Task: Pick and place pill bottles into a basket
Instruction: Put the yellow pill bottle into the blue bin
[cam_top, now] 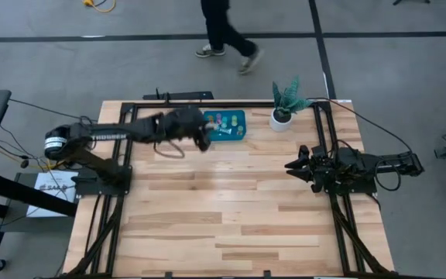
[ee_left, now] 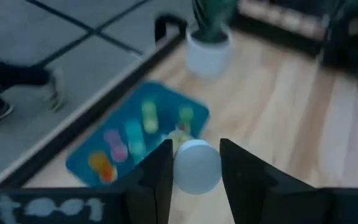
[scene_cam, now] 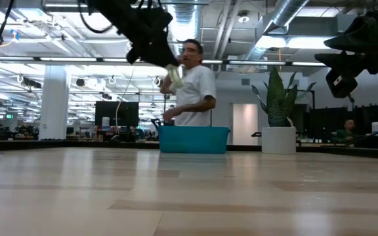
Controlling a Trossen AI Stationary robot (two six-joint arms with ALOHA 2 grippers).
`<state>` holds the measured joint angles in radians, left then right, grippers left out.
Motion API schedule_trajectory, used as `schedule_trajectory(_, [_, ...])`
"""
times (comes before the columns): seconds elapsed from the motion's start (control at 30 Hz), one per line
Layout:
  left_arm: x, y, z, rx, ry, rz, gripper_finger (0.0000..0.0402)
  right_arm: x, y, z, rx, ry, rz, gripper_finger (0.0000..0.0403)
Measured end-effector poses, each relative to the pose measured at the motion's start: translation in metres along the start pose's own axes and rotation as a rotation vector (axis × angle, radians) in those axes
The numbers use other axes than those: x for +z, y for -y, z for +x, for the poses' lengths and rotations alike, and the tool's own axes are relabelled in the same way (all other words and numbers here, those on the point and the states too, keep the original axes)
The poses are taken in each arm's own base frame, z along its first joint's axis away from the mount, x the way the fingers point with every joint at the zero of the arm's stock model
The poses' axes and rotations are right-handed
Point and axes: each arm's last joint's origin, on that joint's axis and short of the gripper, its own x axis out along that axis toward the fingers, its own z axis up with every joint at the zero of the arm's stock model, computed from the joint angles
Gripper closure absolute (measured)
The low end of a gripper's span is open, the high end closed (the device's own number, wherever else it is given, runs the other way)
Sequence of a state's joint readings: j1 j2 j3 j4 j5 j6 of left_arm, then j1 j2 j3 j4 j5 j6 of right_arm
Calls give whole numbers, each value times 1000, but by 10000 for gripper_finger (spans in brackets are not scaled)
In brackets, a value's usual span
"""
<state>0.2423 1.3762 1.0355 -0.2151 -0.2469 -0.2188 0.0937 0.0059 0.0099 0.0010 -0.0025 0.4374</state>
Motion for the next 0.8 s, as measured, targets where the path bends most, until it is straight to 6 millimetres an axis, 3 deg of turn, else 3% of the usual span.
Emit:
schedule_trajectory(0.13, [12, -31, 12, -19, 47, -70, 304, 0, 0, 0, 0, 0, 0, 285])
schedule_trajectory(0.3, [7, -52, 45, -49, -77, -92, 297, 0, 0, 0, 0, 0, 0, 285])
schedule_trajectory(0.53, [21, -51, 99, -59, -257, -13, 298, 0, 0, 0, -1, 0, 0, 285])
schedule_trajectory(0.8, [45, -38, 143, -137, -383, 128, 298, 0, 0, 0, 0, 0, 0, 285])
